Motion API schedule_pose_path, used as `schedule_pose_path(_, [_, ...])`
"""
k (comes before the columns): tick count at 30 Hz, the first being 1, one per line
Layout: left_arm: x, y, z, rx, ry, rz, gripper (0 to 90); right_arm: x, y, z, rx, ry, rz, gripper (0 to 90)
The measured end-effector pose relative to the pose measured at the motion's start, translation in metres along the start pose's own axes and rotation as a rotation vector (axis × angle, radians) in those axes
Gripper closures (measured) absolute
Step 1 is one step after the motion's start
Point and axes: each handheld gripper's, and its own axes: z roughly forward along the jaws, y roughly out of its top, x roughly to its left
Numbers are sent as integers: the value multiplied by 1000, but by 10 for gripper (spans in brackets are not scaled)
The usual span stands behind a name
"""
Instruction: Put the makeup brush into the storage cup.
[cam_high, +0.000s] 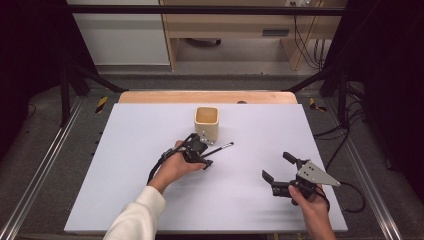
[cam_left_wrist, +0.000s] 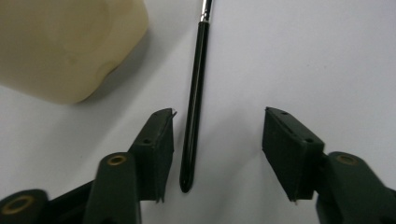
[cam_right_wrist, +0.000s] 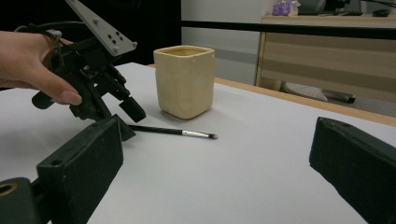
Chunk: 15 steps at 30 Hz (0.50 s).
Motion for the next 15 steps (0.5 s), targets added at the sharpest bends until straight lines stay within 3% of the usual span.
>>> schedule_pose_path(7, [5,-2,0,-11,34,-24,596,0,0,1,14,-3,-1,33])
schedule_pose_path(15, [7,-3,4,-14,13,-42,710,0,-1,1,16,-1,-5,33])
